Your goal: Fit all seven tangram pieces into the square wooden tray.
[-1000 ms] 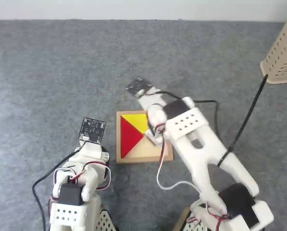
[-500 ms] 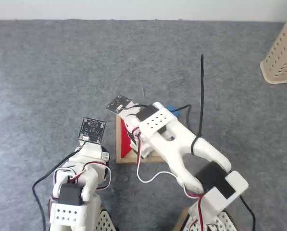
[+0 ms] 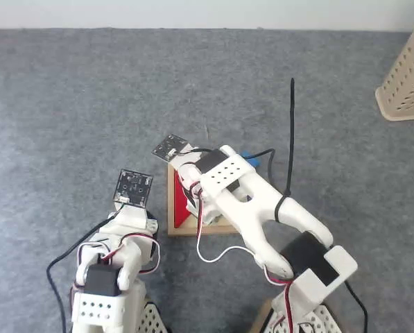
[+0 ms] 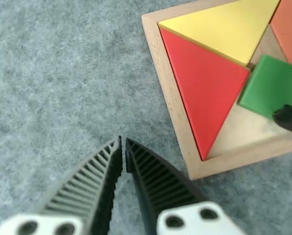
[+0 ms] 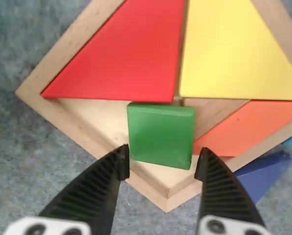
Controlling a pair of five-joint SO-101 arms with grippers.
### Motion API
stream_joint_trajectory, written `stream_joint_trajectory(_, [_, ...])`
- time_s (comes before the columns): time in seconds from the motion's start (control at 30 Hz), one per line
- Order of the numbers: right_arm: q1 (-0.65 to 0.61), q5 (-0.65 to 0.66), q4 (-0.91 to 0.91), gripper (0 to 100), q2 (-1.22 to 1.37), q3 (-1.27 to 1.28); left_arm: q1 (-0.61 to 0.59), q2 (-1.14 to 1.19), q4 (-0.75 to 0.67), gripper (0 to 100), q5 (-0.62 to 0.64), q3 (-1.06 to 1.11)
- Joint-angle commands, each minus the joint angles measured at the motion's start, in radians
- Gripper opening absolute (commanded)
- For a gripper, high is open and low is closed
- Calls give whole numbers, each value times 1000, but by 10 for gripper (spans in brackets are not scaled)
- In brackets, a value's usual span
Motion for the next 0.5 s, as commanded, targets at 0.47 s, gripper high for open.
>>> stream_joint_trajectory(0.47, [-13, -5, -7, 164, -61, -52, -6, -21, 6, 12, 6, -19])
